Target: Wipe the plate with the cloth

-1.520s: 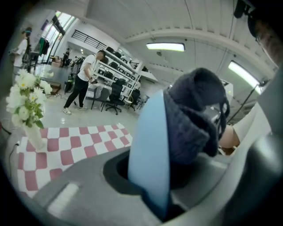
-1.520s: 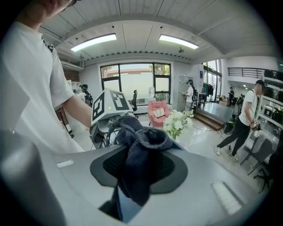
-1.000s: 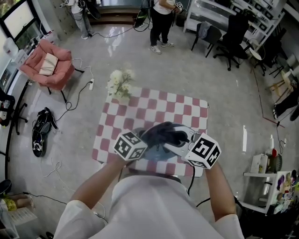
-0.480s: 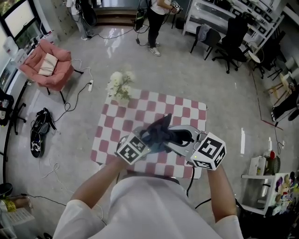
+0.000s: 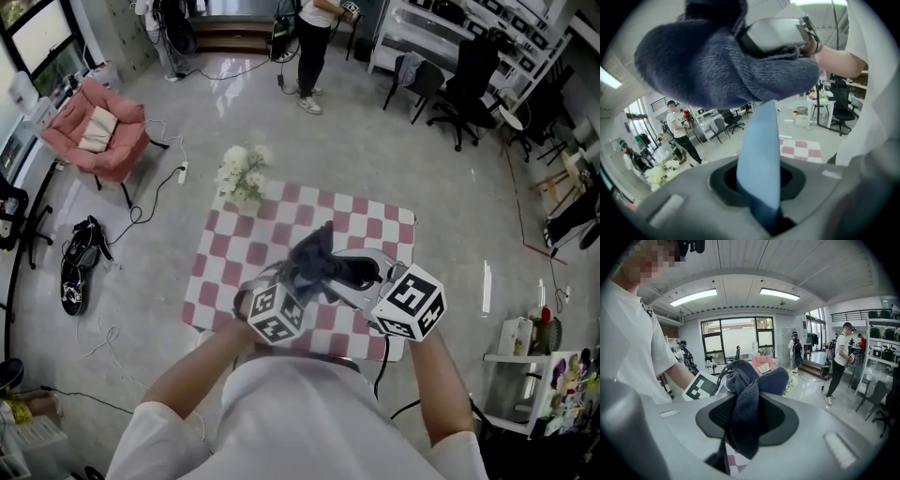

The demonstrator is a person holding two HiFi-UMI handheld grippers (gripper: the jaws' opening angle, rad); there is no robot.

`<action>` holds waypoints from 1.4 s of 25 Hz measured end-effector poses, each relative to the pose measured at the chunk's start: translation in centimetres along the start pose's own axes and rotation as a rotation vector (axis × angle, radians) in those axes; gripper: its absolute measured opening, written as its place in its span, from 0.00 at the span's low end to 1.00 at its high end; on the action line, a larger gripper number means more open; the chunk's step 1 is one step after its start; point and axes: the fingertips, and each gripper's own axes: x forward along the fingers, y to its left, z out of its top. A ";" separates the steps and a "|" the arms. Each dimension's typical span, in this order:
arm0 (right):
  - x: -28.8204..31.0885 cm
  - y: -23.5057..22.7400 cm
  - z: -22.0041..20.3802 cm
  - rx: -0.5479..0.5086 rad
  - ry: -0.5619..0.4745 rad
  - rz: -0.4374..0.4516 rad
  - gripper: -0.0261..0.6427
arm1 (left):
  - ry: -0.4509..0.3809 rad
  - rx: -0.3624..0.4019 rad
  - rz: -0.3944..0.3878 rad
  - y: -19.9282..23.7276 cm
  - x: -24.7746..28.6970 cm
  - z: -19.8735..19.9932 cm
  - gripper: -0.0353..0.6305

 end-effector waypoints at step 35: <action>-2.5 -5.1 -4.4 0.167 0.008 -0.069 0.23 | 0.014 0.387 0.181 1.9 -0.6 1.5 0.16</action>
